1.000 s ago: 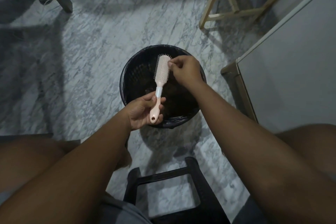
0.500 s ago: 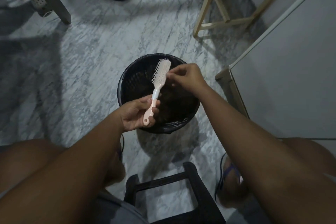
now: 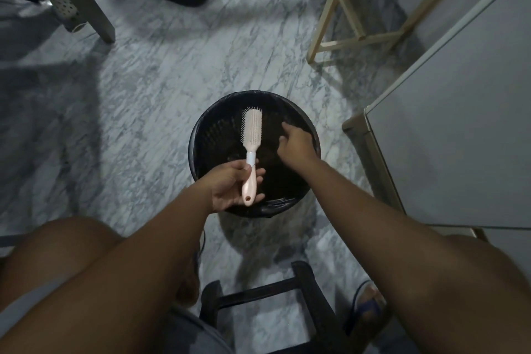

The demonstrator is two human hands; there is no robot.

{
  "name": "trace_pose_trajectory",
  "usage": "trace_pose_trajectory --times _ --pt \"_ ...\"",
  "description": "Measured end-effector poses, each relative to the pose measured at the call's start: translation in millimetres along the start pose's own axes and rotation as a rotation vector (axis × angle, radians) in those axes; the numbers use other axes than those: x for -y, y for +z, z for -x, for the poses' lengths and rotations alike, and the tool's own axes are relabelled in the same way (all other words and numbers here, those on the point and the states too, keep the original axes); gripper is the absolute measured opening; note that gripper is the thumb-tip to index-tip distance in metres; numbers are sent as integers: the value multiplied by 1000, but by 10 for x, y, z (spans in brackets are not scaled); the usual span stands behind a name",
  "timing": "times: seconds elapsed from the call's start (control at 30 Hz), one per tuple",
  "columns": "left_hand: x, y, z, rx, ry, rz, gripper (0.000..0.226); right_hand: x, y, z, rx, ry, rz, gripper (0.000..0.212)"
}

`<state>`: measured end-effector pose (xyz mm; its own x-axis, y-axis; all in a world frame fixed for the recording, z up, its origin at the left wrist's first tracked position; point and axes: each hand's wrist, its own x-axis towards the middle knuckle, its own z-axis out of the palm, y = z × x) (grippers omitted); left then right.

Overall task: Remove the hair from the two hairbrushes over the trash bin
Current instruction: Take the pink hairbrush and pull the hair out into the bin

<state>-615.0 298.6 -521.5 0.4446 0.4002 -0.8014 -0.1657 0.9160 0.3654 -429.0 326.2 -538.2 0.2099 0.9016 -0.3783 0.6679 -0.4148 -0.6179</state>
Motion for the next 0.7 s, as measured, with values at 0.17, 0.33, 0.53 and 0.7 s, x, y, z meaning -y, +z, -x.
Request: trace_pose_trajectory --times 0.17,0.33,0.53,0.7 --pt "67 -4 -196 -190 -18 -87 16 -103 283 11 178 -102 247 68" --pt "131 -36 -430 -383 0 -196 15 -217 469 4 270 -138 557 76" --pt "81 -47 -581 -401 -37 -324 17 -300 587 -37 300 -121 515 76" --pt "-65 103 -410 -405 -41 -344 17 -166 361 15 257 -118 464 75"
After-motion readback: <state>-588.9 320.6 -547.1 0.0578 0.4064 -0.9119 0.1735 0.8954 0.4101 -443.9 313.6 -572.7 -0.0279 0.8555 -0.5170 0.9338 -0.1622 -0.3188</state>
